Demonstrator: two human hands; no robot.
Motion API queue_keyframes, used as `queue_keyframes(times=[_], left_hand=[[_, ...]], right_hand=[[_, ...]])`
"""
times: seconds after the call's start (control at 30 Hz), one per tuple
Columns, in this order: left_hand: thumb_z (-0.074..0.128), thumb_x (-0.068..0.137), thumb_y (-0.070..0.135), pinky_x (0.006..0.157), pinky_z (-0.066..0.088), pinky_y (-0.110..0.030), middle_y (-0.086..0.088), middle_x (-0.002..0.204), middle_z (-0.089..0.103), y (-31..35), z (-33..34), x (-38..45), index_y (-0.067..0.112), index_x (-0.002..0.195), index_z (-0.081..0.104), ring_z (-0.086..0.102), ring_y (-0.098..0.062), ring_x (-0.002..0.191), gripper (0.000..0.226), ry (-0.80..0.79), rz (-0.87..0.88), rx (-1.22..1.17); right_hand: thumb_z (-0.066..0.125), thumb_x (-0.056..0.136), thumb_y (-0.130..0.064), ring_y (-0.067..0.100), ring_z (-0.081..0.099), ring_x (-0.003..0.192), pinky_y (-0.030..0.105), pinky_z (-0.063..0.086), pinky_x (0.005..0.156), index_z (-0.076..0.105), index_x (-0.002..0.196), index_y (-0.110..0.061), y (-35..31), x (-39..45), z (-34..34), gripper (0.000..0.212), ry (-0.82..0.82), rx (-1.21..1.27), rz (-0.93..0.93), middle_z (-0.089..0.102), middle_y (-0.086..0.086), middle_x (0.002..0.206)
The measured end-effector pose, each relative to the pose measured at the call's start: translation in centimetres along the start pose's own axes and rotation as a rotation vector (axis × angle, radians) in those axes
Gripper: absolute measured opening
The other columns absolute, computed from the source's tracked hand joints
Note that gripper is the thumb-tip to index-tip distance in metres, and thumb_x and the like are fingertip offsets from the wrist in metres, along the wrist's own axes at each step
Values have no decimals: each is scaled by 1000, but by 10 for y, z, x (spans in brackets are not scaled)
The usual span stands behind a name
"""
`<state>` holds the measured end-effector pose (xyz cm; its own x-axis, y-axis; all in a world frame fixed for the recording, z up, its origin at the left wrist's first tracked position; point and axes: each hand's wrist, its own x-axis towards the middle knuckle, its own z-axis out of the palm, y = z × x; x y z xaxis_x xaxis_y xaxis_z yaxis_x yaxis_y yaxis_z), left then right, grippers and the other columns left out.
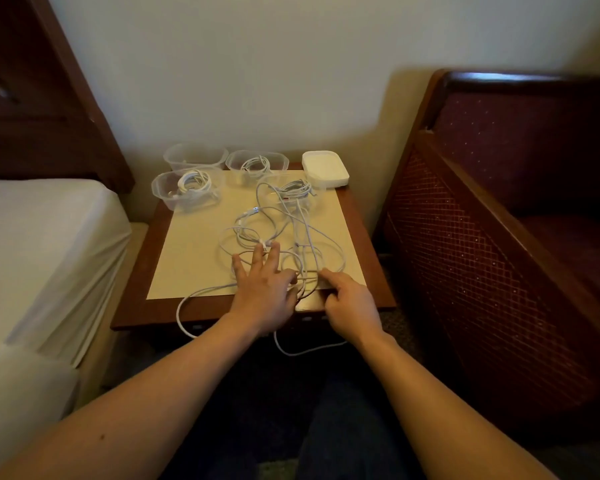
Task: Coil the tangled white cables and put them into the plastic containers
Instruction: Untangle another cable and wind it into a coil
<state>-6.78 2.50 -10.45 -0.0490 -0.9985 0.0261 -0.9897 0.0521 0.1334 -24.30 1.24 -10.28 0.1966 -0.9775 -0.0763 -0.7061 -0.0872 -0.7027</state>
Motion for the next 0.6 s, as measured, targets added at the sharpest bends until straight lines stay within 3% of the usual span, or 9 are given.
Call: queue_keyframes(times=[0.17,0.27,0.3,0.33,0.43,0.6], left_hand=[[40,98,61,114,-14,-68,-12,169,-14,15,9,-7,41,136,53,-22,-39,152,45,50,90,-24],[38,100,59,112,-17,-71,-8,169,-17,30,9,-5,43,136,54,-24,-38,152,42,18,77,1],[39,101,57,112,-16,-73,-7,169,-15,34,7,-3,42,135,55,-22,-38,153,41,-7,45,-2],[40,101,55,111,-15,-74,-6,170,-11,36,6,-2,40,133,57,-19,-39,153,39,-29,7,-14],[46,102,48,109,-10,-80,-6,171,-3,39,3,2,30,115,66,-13,-44,153,30,-58,-51,30],[51,101,29,106,-9,-84,-9,170,-2,42,-6,3,22,109,66,-13,-48,152,19,-63,9,191]], right_hand=[[45,92,-3,20,58,126,26,47,103,61,139,-27,-1,3,-5,54,4,11,40,63,-1,139],[46,93,-1,11,58,107,-1,43,73,62,138,-26,3,5,-7,53,-10,47,52,65,-1,134],[45,94,0,10,57,105,-2,41,68,62,138,-26,3,5,-9,54,-11,56,59,65,-1,132],[45,93,0,11,58,107,0,43,71,62,138,-28,3,5,-10,55,-18,65,65,65,-1,132],[44,93,-2,20,59,125,21,46,99,60,140,-30,2,5,-11,57,-43,44,61,64,-1,136],[44,96,-7,27,52,132,33,42,107,51,146,-30,4,4,-13,56,-87,-61,5,55,1,148]])
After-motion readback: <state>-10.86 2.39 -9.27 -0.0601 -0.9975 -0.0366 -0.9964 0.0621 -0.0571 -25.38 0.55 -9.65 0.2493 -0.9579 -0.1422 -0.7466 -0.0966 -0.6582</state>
